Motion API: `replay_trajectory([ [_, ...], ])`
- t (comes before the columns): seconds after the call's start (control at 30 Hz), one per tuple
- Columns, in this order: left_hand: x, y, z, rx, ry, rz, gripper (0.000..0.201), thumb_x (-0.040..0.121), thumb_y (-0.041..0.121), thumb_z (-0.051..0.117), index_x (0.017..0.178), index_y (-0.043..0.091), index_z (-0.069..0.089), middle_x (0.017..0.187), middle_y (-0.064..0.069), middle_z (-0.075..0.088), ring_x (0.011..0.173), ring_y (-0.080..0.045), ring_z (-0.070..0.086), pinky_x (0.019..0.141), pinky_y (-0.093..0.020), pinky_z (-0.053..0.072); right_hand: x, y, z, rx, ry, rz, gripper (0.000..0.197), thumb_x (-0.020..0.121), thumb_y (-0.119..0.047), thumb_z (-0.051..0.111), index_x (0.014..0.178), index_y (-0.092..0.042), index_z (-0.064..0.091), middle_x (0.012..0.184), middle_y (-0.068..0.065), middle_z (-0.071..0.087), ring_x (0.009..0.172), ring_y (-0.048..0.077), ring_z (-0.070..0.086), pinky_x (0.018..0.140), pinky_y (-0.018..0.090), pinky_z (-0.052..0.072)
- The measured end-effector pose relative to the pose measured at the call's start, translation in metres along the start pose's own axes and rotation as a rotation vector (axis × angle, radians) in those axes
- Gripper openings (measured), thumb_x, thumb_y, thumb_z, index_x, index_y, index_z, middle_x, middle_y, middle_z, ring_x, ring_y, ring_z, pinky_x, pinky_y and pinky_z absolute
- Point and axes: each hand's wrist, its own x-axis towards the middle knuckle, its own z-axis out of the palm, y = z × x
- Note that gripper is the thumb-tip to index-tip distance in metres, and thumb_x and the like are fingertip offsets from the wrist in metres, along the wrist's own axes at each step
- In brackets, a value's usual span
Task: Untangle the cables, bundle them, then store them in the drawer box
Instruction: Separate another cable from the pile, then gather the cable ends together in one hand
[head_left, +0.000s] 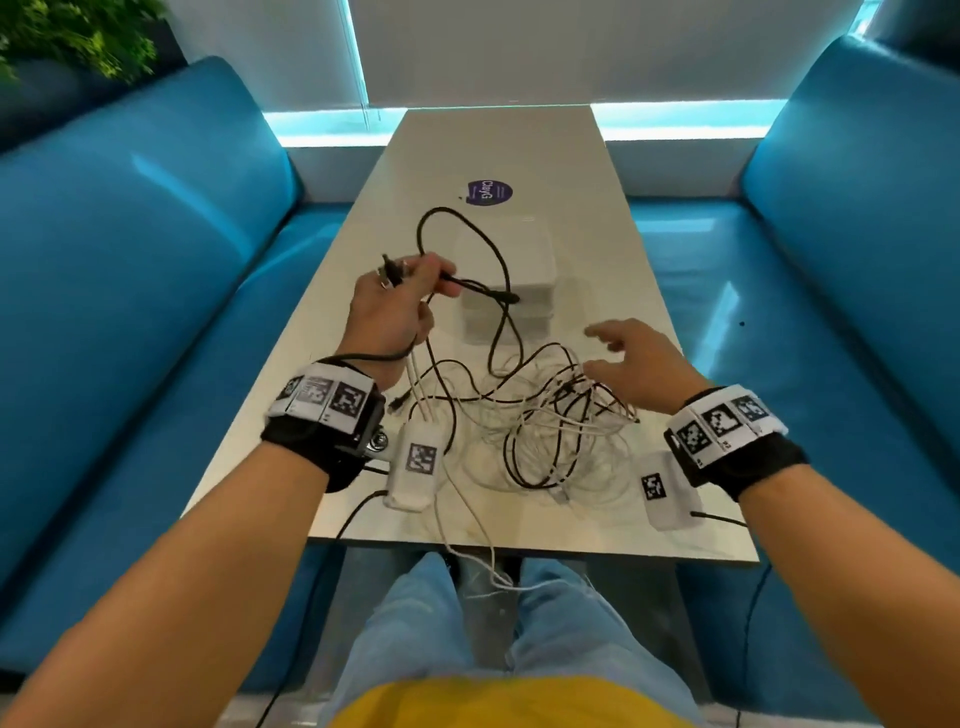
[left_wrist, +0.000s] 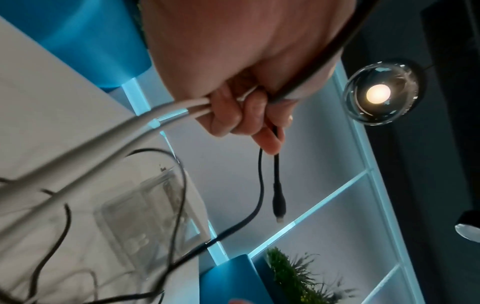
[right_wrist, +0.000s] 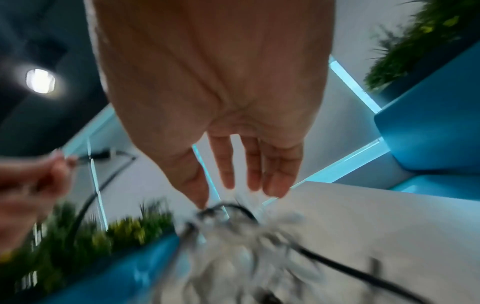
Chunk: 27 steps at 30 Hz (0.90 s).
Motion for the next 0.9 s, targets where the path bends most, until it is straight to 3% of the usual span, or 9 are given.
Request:
replay_trajectory([
  [0.1, -0.010, 0.012, 0.009, 0.109, -0.157, 0.043, 0.022, 0.097, 0.017, 0.053, 0.082, 0.014, 0.069, 0.068, 0.000, 0.069, 0.039, -0.008, 0.029, 0.038, -0.018, 0.023, -0.003, -0.027, -0.019, 0.237, 0.160, -0.111, 0.064, 0.083, -0.011, 0.063, 0.141, -0.028, 0.041, 0.127, 0.003, 0.046, 0.104, 0.015, 0.056, 0.084, 0.022, 0.044],
  [0.17, -0.020, 0.019, 0.022, 0.176, -0.256, 0.087, 0.023, 0.096, 0.016, 0.054, 0.080, 0.016, 0.070, 0.068, -0.001, 0.068, 0.040, -0.009, 0.029, 0.039, -0.018, 0.024, -0.012, -0.050, -0.031, 0.355, 0.138, -0.224, 0.065, 0.086, -0.014, 0.065, 0.139, -0.038, 0.037, 0.124, -0.003, 0.046, 0.094, 0.009, 0.057, 0.076, 0.016, 0.045],
  [0.3, -0.044, 0.032, 0.045, 0.253, -0.490, 0.131, 0.022, 0.096, 0.018, 0.056, 0.082, 0.018, 0.073, 0.071, -0.005, 0.069, 0.042, -0.009, 0.033, 0.041, -0.017, 0.028, -0.031, -0.071, -0.051, 0.406, -0.014, -0.330, 0.015, 0.097, -0.017, 0.053, 0.105, -0.021, 0.066, 0.092, -0.003, 0.065, 0.075, -0.003, 0.059, 0.070, 0.014, 0.046],
  [0.4, -0.068, 0.033, 0.064, 0.396, -0.682, 0.127, 0.021, 0.095, 0.020, 0.057, 0.088, 0.009, 0.073, 0.070, -0.006, 0.069, 0.045, -0.006, 0.040, 0.044, -0.017, 0.032, -0.050, -0.051, -0.054, 0.573, -0.040, -0.256, 0.026, 0.100, -0.011, 0.045, 0.085, -0.022, 0.063, 0.081, 0.009, 0.066, 0.069, 0.008, 0.060, 0.073, 0.028, 0.051],
  [0.57, -0.101, 0.038, 0.100, 0.590, -1.042, 0.133, 0.020, 0.094, 0.022, 0.059, 0.087, 0.010, 0.074, 0.067, 0.003, 0.069, 0.054, -0.001, 0.050, 0.052, -0.011, 0.037, -0.096, -0.001, -0.067, 0.973, 0.026, 0.018, 0.026, 0.094, -0.015, 0.038, 0.101, -0.016, 0.063, 0.073, 0.007, 0.067, 0.069, 0.019, 0.064, 0.074, 0.038, 0.047],
  [0.67, -0.131, 0.028, 0.129, 0.676, -1.312, 0.229, 0.024, 0.093, 0.020, 0.061, 0.081, 0.003, 0.074, 0.067, 0.008, 0.068, 0.062, 0.009, 0.054, 0.061, -0.008, 0.039, -0.130, 0.025, -0.077, 1.276, -0.165, 0.097, 0.042, 0.091, -0.044, 0.045, 0.120, -0.017, 0.057, 0.079, 0.011, 0.071, 0.070, 0.022, 0.067, 0.069, 0.035, 0.047],
  [0.7, -0.141, 0.021, 0.137, 0.676, -1.393, 0.263, 0.026, 0.094, 0.020, 0.060, 0.079, 0.003, 0.073, 0.068, 0.005, 0.069, 0.066, 0.006, 0.056, 0.066, -0.014, 0.043, -0.140, 0.032, -0.076, 1.239, -0.224, 0.067, 0.047, 0.086, -0.048, 0.055, 0.122, -0.018, 0.056, 0.080, 0.011, 0.071, 0.068, 0.021, 0.066, 0.066, 0.031, 0.049],
  [0.83, -0.151, -0.010, 0.159, 0.682, -1.466, 0.288, 0.029, 0.095, 0.018, 0.057, 0.073, 0.005, 0.071, 0.066, 0.008, 0.067, 0.064, -0.002, 0.058, 0.068, -0.016, 0.043, -0.167, 0.063, -0.074, 0.742, -0.211, 0.049, 0.033, 0.079, -0.004, 0.069, 0.110, -0.013, 0.064, 0.070, 0.009, 0.067, 0.059, 0.012, 0.057, 0.060, 0.022, 0.046],
  [0.9, -0.145, -0.016, 0.163, 0.655, -1.389, 0.239, 0.027, 0.095, 0.014, 0.056, 0.076, 0.001, 0.071, 0.063, 0.008, 0.065, 0.058, 0.006, 0.055, 0.063, -0.007, 0.037, -0.178, 0.083, -0.071, 0.581, -0.250, 0.120, 0.035, 0.069, -0.017, 0.069, 0.104, -0.013, 0.066, 0.069, 0.007, 0.067, 0.059, 0.008, 0.057, 0.060, 0.022, 0.044],
])
